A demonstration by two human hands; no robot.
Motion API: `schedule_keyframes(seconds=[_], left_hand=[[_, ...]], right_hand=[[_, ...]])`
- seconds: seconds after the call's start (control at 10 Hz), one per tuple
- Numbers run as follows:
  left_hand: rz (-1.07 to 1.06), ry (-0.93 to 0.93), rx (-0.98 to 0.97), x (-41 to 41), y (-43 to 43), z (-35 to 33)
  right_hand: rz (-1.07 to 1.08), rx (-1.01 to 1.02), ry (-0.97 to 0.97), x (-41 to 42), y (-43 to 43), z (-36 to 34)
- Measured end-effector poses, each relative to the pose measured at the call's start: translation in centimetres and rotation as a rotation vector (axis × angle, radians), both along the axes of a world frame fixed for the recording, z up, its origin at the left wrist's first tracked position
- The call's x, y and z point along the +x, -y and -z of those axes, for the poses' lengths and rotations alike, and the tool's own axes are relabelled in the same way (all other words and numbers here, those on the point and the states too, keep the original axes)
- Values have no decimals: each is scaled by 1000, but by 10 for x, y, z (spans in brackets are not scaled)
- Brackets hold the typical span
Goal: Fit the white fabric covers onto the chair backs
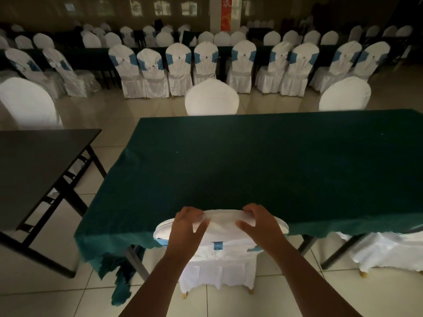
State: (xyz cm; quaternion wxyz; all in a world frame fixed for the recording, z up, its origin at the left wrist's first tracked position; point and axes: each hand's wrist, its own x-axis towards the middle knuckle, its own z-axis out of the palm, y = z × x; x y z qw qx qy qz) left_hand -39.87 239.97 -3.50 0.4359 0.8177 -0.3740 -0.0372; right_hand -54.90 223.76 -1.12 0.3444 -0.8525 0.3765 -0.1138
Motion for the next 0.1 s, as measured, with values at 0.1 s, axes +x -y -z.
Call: schedule_keyframes(seconds=[0.1], left_hand=[[78, -133, -17, -12, -31, -12]], right_hand=[[-20, 90, 28, -26, -19, -14]])
